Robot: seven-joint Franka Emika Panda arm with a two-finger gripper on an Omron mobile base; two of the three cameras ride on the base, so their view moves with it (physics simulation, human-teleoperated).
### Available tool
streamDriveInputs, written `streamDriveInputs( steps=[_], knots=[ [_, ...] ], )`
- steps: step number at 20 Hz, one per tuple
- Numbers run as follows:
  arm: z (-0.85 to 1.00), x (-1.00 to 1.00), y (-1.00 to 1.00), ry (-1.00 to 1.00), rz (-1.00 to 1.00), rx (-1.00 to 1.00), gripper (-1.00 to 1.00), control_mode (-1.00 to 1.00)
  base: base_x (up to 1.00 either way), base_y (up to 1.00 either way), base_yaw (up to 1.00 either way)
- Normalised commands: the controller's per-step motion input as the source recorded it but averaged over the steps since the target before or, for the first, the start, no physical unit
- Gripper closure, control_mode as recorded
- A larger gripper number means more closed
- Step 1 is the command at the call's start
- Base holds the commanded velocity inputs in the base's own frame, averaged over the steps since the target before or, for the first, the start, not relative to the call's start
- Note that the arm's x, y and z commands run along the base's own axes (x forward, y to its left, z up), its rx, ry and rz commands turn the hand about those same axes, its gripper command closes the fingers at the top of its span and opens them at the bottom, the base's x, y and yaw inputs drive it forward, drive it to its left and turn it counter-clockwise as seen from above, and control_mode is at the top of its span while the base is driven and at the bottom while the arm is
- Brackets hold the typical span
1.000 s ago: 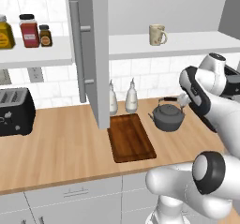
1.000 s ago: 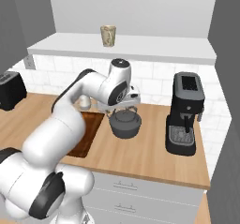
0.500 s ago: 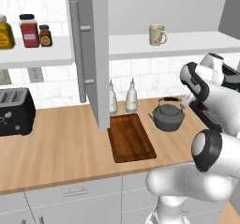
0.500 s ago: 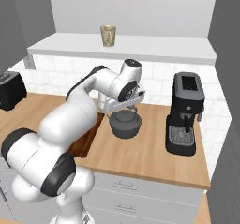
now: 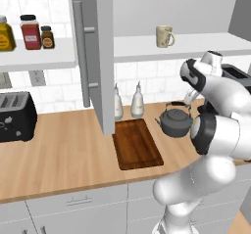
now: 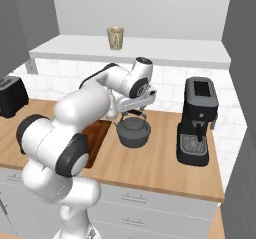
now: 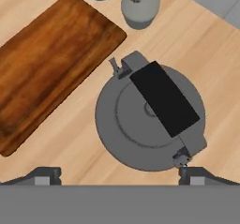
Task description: Pick the kettle from the counter and place it on the tray. Then pick the mug from the cabinet and place it on the tray. Then close the cabinet doors.
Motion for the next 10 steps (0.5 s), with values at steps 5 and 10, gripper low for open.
streamDriveInputs(
  steps=[5,10],
  knots=[
    [-0.31,0.37,0.0,0.0,0.0,-0.06,-1.0,-1.0,0.0,0.0,0.0],
    [-0.33,0.32,0.0,-0.01,0.0,-0.06,-1.0,-1.0,0.0,0.0,0.0]
  ],
)
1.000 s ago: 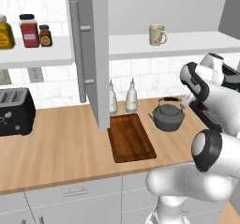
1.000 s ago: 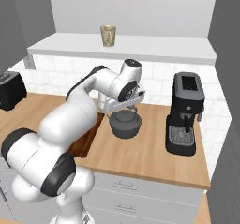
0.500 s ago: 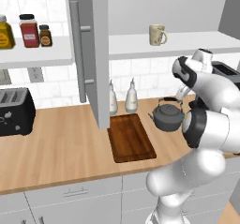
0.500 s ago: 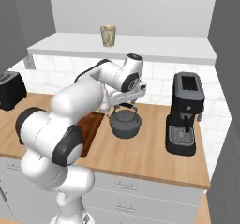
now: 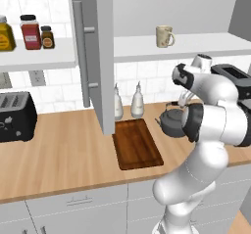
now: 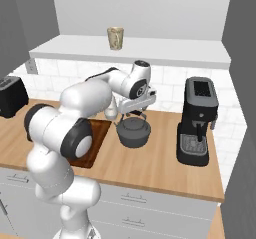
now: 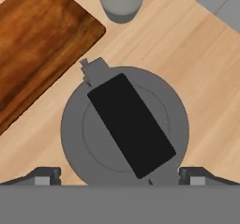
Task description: Pick the kettle from the counter and place it on the tray. Then pick the mug from the cabinet and place it on the tray. Then close the cabinet doors.
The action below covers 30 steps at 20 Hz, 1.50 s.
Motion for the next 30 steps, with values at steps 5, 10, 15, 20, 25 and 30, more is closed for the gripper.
streamDriveInputs(
  steps=[5,10,15,20,25,30],
  knots=[
    [-0.32,0.31,0.0,-0.04,0.0,-0.04,-1.0,-1.0,0.0,0.0,0.0],
    [-0.25,0.2,-0.02,-0.05,0.0,-0.01,-1.0,-1.0,0.0,0.0,0.0],
    [-0.05,0.03,0.0,0.0,0.0,0.0,1.0,-1.0,0.0,0.0,0.0],
    [0.0,0.0,0.0,0.0,0.0,0.0,1.0,-1.0,0.0,0.0,0.0],
    [-0.1,-0.02,0.01,-0.02,0.0,0.0,1.0,-1.0,0.0,0.0,0.0],
    [-0.24,-0.46,0.14,-0.19,0.02,0.0,1.0,-1.0,0.0,0.0,0.0]
  ],
)
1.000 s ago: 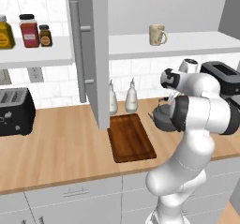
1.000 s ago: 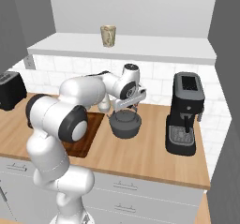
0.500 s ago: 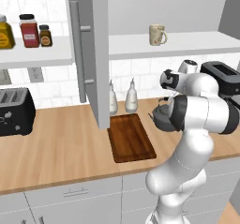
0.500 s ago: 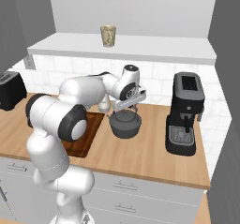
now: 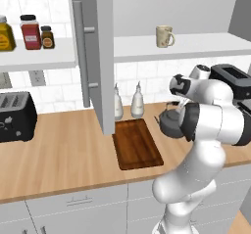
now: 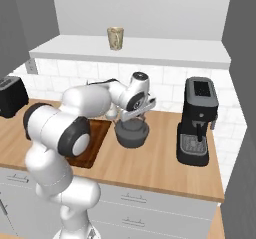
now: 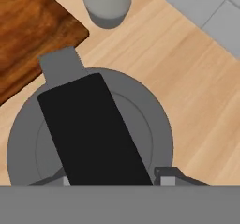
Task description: Pick the kettle from the counter and place it on the tray. Then pick the mug from the cabinet and place it on the tray. Then close the cabinet doors.
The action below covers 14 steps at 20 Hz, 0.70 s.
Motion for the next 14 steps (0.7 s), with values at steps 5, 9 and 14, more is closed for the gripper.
streamDriveInputs(
  steps=[5,9,14],
  knots=[
    [0.02,-0.75,0.39,-0.29,0.05,0.0,1.0,-1.0,0.0,0.0,0.0],
    [0.49,-0.41,0.26,-0.08,0.0,0.0,1.0,-1.0,0.0,0.0,0.0],
    [0.37,-0.03,0.3,0.0,0.0,0.0,1.0,-1.0,0.0,0.0,0.0]
  ],
)
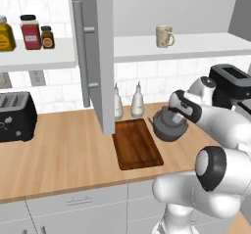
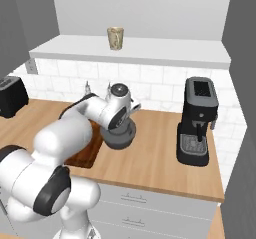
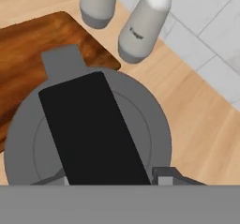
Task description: Pick the kettle from the counter and place it on the tray. Then pick the mug from the cabinet and place it on the tray. Then close the cabinet doors.
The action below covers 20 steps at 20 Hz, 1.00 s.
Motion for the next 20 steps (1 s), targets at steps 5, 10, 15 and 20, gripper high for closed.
streamDriveInputs(
  steps=[5,10,15,20],
  knots=[
    [0.37,0.0,0.25,0.0,0.0,0.0,1.0,-1.0,0.0,0.0,0.0],
    [0.51,0.0,0.17,0.0,0.0,0.0,1.0,-1.0,0.0,0.0,0.0],
    [0.13,0.0,0.38,0.02,0.0,0.0,1.0,-1.0,0.0,0.0,0.0],
    [0.0,0.03,0.6,0.0,0.0,-0.01,1.0,-1.0,0.0,0.0,0.0]
  ],
)
